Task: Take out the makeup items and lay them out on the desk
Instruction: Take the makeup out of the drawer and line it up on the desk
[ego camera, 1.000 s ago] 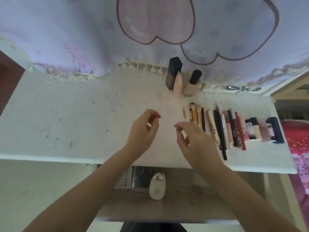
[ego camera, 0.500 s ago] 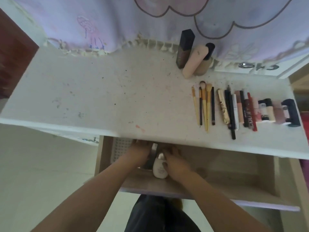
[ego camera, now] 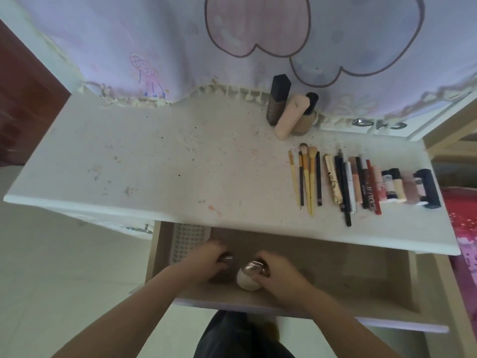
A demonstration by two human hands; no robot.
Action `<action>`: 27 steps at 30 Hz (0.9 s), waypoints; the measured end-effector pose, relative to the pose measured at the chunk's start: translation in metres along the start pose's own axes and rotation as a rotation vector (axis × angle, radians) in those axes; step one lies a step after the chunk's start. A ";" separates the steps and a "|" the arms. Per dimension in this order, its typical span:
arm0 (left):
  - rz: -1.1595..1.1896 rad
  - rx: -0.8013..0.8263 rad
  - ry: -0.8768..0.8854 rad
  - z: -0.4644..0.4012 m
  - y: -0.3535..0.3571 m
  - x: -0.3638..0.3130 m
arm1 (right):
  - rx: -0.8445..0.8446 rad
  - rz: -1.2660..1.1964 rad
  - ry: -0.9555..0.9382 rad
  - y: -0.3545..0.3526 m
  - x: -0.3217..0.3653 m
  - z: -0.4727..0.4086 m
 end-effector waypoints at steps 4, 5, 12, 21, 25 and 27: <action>0.145 0.033 0.091 0.032 -0.040 -0.010 | 0.017 -0.006 -0.060 -0.059 0.025 0.027; 0.189 0.010 0.111 0.040 -0.057 -0.011 | -0.011 -0.005 -0.072 -0.081 0.034 0.031; 0.608 -0.250 0.090 -0.008 -0.189 -0.024 | -0.612 -0.009 -0.175 -0.224 0.096 -0.020; 0.432 -0.238 0.194 -0.128 -0.196 -0.046 | -0.693 0.281 -0.057 -0.244 0.123 -0.125; 0.409 -0.434 0.226 -0.135 -0.183 -0.054 | -0.695 0.384 -0.042 -0.241 0.120 -0.137; 0.242 -0.559 0.224 -0.132 -0.176 -0.061 | -0.702 0.390 -0.051 -0.239 0.119 -0.137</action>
Point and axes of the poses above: each hand's wrist, its own z-axis away from the middle knuckle, its own y-axis out of the palm, x = y × z, the point moved 5 cm from there along -z, towards the middle knuckle
